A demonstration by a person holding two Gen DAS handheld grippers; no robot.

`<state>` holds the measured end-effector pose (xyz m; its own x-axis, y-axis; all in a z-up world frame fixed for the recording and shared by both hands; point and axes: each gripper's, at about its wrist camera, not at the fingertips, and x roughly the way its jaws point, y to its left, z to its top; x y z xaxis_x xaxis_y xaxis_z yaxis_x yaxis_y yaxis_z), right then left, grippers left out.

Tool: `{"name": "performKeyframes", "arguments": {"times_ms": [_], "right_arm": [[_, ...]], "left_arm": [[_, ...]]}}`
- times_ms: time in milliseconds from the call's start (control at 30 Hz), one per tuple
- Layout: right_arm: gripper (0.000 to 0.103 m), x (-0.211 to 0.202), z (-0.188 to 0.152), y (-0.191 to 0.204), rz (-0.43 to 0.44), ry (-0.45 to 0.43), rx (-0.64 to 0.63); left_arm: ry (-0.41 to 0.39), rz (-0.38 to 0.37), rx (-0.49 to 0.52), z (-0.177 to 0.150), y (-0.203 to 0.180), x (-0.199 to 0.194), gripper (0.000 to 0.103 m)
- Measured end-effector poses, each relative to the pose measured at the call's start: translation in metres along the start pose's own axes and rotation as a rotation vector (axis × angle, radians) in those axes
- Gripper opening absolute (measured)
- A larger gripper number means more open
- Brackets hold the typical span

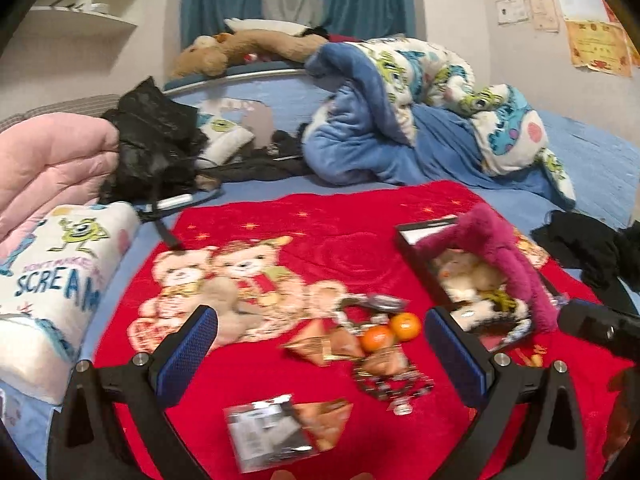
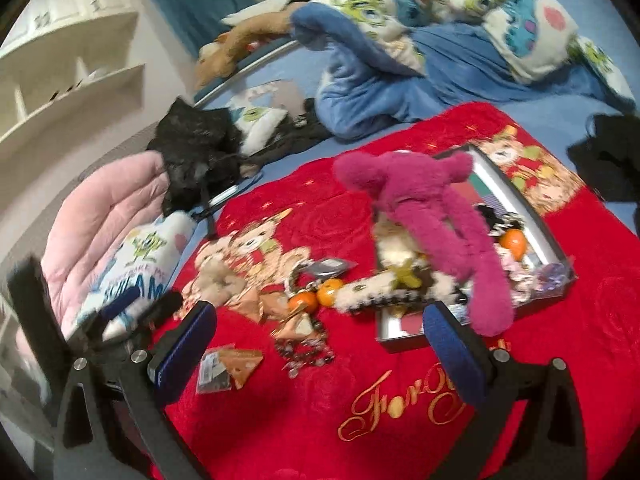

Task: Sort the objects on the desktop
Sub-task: 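Withdraw both tools from the tray toward the remaining packets, then grasp the clear barcode-labelled packet with the left tool while the right grasps a Choco Magic packet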

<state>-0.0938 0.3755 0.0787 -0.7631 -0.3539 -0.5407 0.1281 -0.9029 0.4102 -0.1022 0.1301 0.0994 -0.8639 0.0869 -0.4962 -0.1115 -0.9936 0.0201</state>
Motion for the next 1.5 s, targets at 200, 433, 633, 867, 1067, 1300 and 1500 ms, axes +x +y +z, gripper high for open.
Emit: {"name": "performKeyframes", "arguments": {"times_ms": [200,433,633,867,1067,1300,1500], "right_arm": [[0.103,0.026,-0.012,0.029,0.072,0.022,-0.035],[0.103,0.053,-0.018,0.069,0.107,0.025,-0.059],[0.103,0.077,-0.023,0.084,0.063,0.017,-0.086],[0.103,0.103,-0.032,0.084,0.001,0.054,-0.126],[0.103,0.117,-0.038,0.077,-0.021,0.089,-0.113],[0.103,0.131,-0.046,0.087,-0.025,0.124,-0.138],[0.103,0.132,-0.047,0.091,-0.008,0.129,-0.135]], "left_arm": [[0.018,0.091,-0.016,-0.012,0.042,-0.014,0.103],[-0.003,0.107,0.017,-0.036,0.072,-0.008,0.103],[0.02,0.085,0.043,-0.046,0.086,0.014,0.103],[0.101,0.015,0.024,-0.064,0.083,0.041,0.103],[0.181,0.005,0.026,-0.082,0.075,0.058,0.103],[0.286,0.005,0.065,-0.1,0.064,0.082,0.103],[0.352,0.048,0.119,-0.114,0.05,0.1,0.103]]}}
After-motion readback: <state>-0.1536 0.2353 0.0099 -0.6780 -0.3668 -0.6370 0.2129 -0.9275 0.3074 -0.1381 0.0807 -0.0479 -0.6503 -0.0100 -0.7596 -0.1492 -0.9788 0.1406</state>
